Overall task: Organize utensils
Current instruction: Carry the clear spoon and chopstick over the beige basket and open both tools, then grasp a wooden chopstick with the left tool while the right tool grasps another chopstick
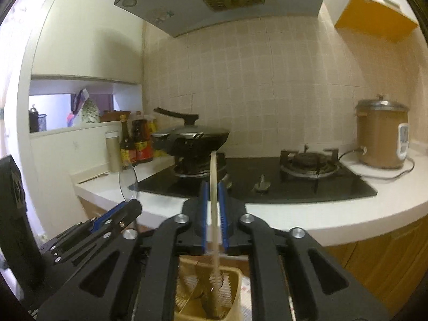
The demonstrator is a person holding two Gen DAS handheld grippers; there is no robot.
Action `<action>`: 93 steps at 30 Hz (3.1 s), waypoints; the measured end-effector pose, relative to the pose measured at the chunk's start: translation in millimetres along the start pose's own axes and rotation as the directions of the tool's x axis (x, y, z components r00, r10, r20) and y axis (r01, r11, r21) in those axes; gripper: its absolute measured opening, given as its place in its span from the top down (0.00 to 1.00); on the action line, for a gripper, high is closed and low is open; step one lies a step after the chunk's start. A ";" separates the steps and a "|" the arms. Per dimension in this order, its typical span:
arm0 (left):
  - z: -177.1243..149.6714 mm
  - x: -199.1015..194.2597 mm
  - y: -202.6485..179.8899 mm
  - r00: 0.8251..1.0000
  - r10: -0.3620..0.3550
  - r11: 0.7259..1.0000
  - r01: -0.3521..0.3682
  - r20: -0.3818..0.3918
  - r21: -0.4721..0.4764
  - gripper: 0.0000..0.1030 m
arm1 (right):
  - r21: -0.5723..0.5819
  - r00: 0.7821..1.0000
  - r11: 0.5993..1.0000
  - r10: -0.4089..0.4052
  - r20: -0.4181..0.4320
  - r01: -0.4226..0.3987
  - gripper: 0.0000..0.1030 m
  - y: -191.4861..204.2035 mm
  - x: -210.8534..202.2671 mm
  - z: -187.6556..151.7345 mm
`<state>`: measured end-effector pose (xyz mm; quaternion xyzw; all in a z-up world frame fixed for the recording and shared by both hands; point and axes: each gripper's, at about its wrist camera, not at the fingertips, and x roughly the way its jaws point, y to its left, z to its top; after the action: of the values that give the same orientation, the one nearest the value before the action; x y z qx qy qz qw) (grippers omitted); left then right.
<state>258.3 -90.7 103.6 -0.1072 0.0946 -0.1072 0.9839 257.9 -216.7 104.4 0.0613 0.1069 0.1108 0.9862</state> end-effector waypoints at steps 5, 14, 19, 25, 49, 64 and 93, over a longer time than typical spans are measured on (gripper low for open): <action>8.6 -26.2 5.7 1.000 -0.018 1.000 0.018 -0.009 -0.002 0.69 | 0.009 1.000 1.000 -0.018 -0.010 0.018 0.55 -2.0 -22.5 1.9; 24.6 -86.6 7.3 0.995 -0.031 0.999 0.034 -0.093 0.027 0.65 | -0.011 0.993 1.000 -0.014 -0.116 0.013 0.55 12.1 -82.5 0.8; 9.6 -107.8 15.3 0.953 -0.012 0.997 0.036 -0.303 0.073 0.64 | -0.005 0.932 1.000 0.027 -0.360 -0.030 0.55 22.8 -96.3 -23.3; -42.4 -106.8 52.5 0.796 -0.052 0.999 0.049 -0.604 -0.022 0.64 | 0.074 0.751 0.997 0.078 -0.656 -0.039 0.55 22.5 -89.4 -84.3; -156.4 -92.3 69.1 0.631 0.083 0.994 0.003 -0.771 0.109 0.65 | 0.100 0.450 0.995 0.080 -0.889 0.020 0.82 39.5 -69.2 -200.2; -166.5 -93.5 60.1 0.641 0.144 0.985 -0.019 -0.754 0.172 0.65 | -0.154 0.551 0.987 -0.147 -0.821 0.033 0.83 71.9 -78.4 -202.0; -170.5 -104.8 39.0 0.636 0.155 0.973 0.036 -0.756 0.230 0.96 | -0.032 0.528 0.999 -0.005 -0.849 -0.042 0.93 33.4 -100.1 -201.2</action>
<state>129.5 -61.7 -51.9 0.0631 0.4949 -0.1199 0.8583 110.5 -188.1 -66.2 -0.0228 0.5689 0.1396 0.8102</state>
